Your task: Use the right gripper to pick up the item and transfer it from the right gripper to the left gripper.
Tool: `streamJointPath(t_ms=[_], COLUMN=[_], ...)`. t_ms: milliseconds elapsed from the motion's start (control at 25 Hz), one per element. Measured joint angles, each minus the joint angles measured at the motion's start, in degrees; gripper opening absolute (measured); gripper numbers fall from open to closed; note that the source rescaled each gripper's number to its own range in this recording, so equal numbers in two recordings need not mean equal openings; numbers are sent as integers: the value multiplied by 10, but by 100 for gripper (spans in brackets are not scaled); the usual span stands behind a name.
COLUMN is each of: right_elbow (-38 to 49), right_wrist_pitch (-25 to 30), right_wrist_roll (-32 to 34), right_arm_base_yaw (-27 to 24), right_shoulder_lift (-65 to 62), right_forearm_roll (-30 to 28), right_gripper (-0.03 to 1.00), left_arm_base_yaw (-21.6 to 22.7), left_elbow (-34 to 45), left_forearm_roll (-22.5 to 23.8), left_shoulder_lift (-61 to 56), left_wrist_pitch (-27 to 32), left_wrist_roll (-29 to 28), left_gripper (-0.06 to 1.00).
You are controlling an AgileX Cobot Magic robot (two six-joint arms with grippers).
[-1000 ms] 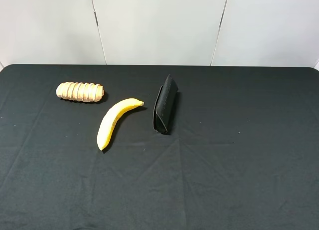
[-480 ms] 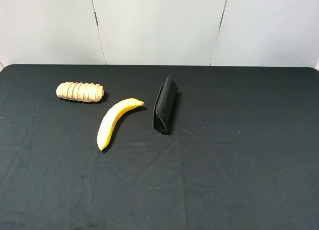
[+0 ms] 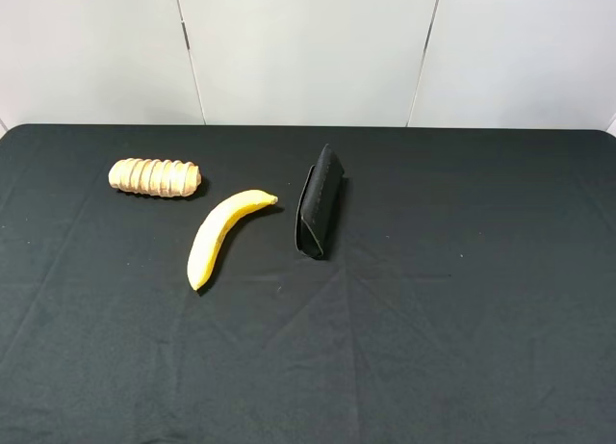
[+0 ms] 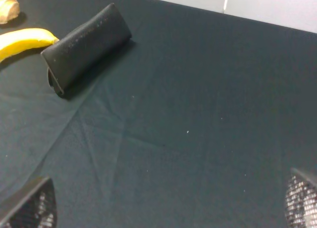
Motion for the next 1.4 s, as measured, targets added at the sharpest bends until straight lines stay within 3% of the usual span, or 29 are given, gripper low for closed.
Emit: streamJointPath(t_ms=[160, 320, 400, 640, 1040, 1400], right_elbow=[0, 0, 0, 0, 0, 0], right_wrist_pitch=[0, 0, 0, 0, 0, 0], right_wrist_roll=[0, 0, 0, 0, 0, 0], right_arm_base_yaw=[-10, -63, -94, -159, -185, -241], right_shoulder_lift=[0, 0, 0, 0, 0, 0], right_forearm_roll=[1, 2, 2, 2, 2, 3], right_gripper=[100, 100, 100, 100, 100, 100], left_arm_base_yaw=[73, 171, 196, 204, 204, 204], left_elbow=[0, 0, 0, 0, 0, 0], left_forearm_roll=[0, 1, 1, 1, 1, 1], left_shoulder_lift=[0, 0, 0, 0, 0, 0], left_wrist_pitch=[0, 0, 0, 0, 0, 0], left_wrist_roll=[0, 0, 0, 0, 0, 0], left_gripper=[95, 95, 95, 95, 95, 95])
